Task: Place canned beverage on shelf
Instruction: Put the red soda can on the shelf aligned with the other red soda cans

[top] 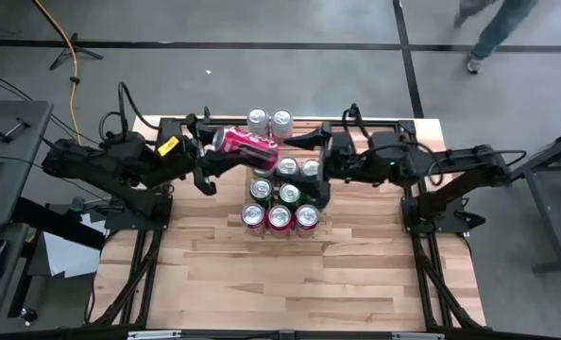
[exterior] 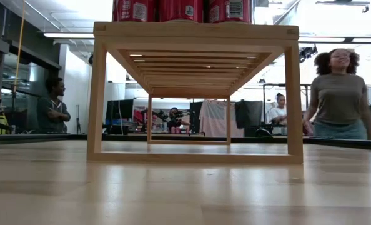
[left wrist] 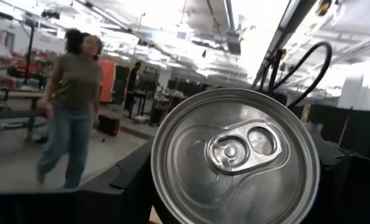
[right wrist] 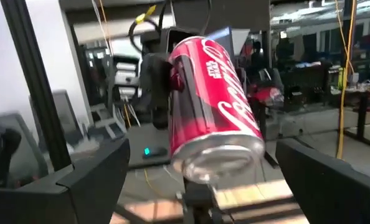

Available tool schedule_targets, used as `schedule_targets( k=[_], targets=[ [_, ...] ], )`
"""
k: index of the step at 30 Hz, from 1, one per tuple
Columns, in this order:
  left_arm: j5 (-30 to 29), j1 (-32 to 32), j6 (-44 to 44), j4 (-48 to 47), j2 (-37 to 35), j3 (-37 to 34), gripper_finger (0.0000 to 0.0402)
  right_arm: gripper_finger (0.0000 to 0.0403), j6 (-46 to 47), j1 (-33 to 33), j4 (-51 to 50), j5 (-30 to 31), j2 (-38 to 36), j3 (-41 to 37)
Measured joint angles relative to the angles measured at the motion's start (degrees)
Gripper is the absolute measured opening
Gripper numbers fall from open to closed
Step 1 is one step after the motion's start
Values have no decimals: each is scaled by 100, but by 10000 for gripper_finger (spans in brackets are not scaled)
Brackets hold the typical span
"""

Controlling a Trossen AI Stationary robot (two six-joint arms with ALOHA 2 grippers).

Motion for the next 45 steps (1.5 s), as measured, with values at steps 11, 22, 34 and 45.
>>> schedule_targets(
  k=[11,22,34,45],
  targets=[
    [466,-97,-1086,-868,-150,-13,209,390,1005,2,-1575,-19,-833,-2],
    [947,-426,-761,-2587,1105,1541,209,390,1945,18,-1639,-1154,-506,-7],
    [1075,-412,4,-4611,2362,3565,209,390,1834,242,-1552,-1467,128,-9],
    [2797,-409,452,-4412,2369,3607,209,390,1848,402,-779,-2258,151,-9]
  ],
)
